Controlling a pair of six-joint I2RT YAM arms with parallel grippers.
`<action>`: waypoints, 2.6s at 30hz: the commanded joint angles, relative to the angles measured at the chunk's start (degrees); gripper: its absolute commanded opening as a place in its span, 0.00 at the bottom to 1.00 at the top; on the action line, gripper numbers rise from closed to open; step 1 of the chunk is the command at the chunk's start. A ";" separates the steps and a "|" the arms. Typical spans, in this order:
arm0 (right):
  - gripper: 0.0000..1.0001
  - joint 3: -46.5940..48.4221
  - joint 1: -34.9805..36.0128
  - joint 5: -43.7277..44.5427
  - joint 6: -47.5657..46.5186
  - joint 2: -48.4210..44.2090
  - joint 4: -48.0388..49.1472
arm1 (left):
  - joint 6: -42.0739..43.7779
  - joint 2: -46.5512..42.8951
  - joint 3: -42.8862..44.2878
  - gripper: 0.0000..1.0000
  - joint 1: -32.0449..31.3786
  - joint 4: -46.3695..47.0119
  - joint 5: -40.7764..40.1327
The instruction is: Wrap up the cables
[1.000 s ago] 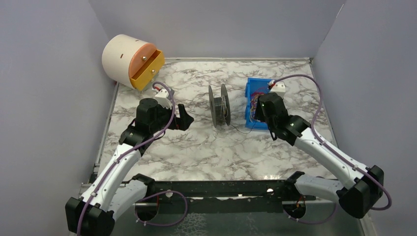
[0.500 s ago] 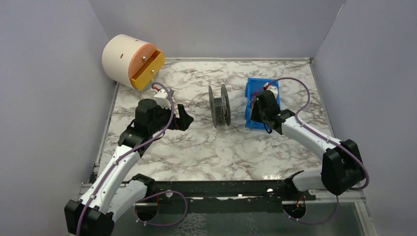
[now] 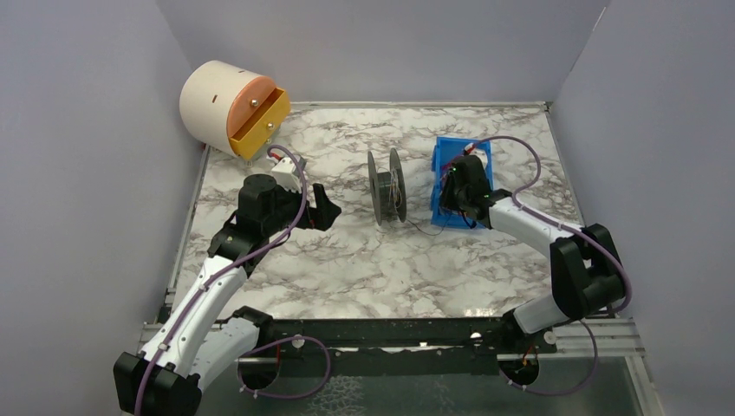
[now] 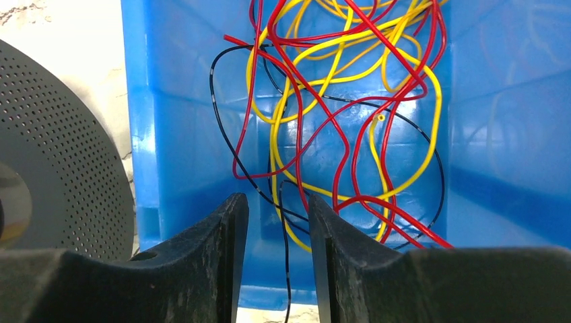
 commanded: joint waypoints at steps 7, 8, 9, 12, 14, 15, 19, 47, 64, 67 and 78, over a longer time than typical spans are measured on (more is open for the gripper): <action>0.27 0.13 -0.54 -1.03 0.39 2.86 4.92 | 0.74 -0.87 -0.23 0.99 -0.21 0.07 1.24; 0.20 0.10 -0.57 -0.81 0.22 2.54 4.91 | 0.71 -0.78 -0.18 0.99 -0.21 0.09 1.30; 0.13 -0.07 -0.55 -0.63 0.14 2.03 4.95 | 0.74 -0.76 -0.22 0.99 -0.19 0.12 1.31; 0.01 0.11 -0.53 -0.20 -0.25 0.64 4.20 | 0.69 -0.84 -0.22 0.99 -0.23 0.07 1.39; 0.01 0.40 -0.60 -0.19 -0.33 -0.92 3.08 | 0.69 -0.94 -0.22 0.99 -0.19 0.09 1.39; 0.01 0.44 -0.56 -0.28 -0.42 -2.08 2.79 | 0.69 -1.01 -0.22 0.99 -0.20 0.09 1.39; 0.01 1.79 -0.53 -0.25 -0.43 -8.25 -0.38 | 0.62 -1.22 -0.22 0.99 -0.21 0.13 1.39; 0.01 35.03 -0.57 -2.54 -5.13 -21.21 -10.43 | 0.25 -2.69 -0.36 0.99 -0.45 0.12 1.45; 0.01 65.79 -0.53 -8.07 -8.58 -13.08 -12.68 | 0.34 -2.24 -0.25 0.99 -0.54 0.14 1.86; 0.01 70.20 -0.58 -9.25 -8.80 -12.03 -10.80 | 0.34 -2.30 -0.30 0.99 -0.57 0.09 1.91; 0.01 75.80 -0.58 -10.13 -8.93 -10.42 4.26 | 0.34 -2.91 -0.31 0.99 -0.62 0.14 1.94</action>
